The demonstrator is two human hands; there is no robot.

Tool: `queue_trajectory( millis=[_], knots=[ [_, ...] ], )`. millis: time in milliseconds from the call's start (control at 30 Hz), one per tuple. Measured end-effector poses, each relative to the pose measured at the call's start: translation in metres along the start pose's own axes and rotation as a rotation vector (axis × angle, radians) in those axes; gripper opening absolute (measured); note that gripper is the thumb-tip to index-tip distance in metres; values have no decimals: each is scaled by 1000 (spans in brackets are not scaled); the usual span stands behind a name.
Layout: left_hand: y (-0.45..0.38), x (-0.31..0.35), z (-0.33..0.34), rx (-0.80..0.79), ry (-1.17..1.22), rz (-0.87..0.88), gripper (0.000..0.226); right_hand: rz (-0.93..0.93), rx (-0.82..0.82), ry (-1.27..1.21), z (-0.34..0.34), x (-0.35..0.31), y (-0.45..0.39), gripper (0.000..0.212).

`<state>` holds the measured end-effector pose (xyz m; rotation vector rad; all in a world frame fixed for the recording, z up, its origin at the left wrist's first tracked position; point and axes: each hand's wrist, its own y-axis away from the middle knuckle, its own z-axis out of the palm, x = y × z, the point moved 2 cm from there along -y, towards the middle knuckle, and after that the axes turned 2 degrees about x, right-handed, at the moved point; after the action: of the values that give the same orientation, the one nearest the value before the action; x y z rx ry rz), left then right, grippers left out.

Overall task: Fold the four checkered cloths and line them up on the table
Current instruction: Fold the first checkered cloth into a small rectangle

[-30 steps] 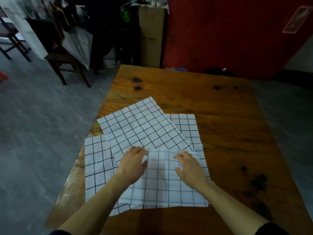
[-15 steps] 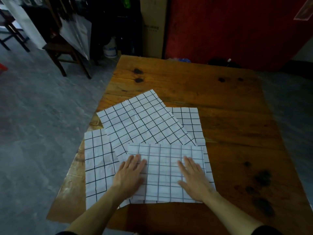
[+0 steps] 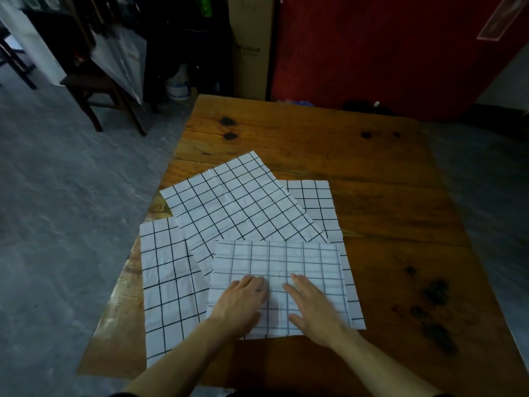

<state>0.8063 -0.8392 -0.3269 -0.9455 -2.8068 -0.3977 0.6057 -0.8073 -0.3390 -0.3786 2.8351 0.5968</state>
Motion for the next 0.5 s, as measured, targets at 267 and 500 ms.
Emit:
queue_trajectory(
  millis=[267, 500],
  knots=[
    [24, -42, 0, -10, 12, -90, 55, 206, 15, -32, -2, 43, 29, 73],
    [14, -18, 1, 49, 43, -87, 51, 321, 93, -90, -9, 45, 52, 69]
  ],
)
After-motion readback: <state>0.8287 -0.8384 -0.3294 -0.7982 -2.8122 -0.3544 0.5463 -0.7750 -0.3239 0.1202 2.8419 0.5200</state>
